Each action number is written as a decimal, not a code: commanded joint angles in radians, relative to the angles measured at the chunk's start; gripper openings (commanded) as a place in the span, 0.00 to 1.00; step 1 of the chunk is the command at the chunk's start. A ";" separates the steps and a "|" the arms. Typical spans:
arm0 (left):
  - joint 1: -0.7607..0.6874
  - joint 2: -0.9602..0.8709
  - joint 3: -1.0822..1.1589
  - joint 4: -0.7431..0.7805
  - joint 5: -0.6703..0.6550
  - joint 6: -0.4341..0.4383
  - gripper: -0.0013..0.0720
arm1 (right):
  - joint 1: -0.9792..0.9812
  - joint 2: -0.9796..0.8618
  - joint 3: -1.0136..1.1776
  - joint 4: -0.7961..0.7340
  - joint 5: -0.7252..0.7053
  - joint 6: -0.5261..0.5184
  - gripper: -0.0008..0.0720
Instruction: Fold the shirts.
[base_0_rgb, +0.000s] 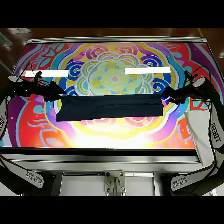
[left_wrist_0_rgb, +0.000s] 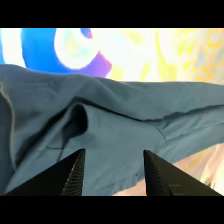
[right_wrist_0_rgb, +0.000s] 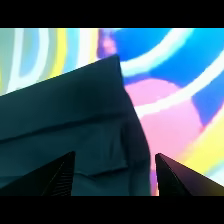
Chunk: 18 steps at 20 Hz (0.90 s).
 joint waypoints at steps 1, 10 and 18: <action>0.007 0.006 0.025 -0.008 -0.068 0.000 0.65 | -0.066 -0.023 0.000 0.037 0.121 0.021 0.88; -0.018 0.039 0.026 -0.019 -0.079 0.000 0.65 | -0.016 -0.174 0.000 0.266 0.129 -0.027 0.76; -0.120 0.042 0.025 -0.153 -0.009 0.024 0.31 | 0.003 0.014 0.001 0.260 0.115 -0.158 0.11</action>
